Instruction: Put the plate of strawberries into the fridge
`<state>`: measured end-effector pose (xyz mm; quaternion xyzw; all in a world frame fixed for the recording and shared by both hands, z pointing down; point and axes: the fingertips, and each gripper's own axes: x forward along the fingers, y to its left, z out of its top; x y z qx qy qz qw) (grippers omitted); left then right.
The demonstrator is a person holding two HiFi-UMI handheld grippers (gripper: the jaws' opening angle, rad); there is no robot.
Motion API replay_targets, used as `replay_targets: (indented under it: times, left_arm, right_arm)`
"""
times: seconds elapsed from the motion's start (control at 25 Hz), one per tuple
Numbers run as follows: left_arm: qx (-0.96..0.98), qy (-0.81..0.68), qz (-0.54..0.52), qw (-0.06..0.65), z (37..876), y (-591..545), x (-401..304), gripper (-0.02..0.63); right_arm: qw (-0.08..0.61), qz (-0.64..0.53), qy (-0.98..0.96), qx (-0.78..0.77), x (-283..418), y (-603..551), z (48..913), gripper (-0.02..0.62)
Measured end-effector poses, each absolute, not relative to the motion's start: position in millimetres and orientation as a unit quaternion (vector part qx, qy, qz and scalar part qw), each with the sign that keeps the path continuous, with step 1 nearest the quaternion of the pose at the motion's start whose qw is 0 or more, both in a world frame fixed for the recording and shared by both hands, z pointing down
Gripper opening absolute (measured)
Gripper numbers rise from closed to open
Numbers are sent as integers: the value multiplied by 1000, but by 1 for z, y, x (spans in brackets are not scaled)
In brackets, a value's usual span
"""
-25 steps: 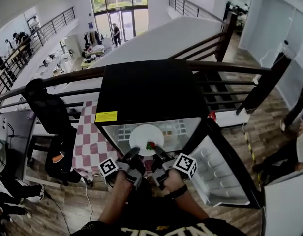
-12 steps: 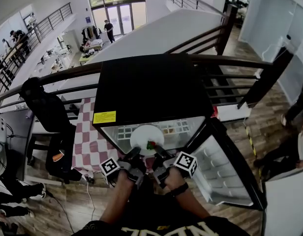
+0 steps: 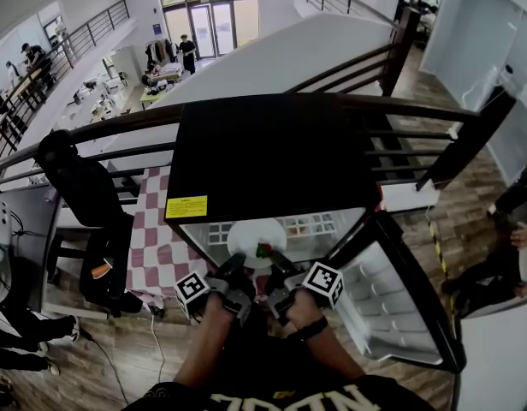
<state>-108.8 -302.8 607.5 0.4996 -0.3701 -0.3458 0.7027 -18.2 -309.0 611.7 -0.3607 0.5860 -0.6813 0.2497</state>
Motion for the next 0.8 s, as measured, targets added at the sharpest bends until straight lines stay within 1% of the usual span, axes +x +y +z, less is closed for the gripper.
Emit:
replay_targets:
  times: [0.16,0.8]
  left_arm:
    - [496,-368,-348,705,610,-309,-108,48]
    - [492,-366,-350,708,611,-340,-110,48]
  right_arm:
    - [259,-677,588,-359,-17,-318,616,32]
    - [257,-676,585,-367,-20,-346,614,32]
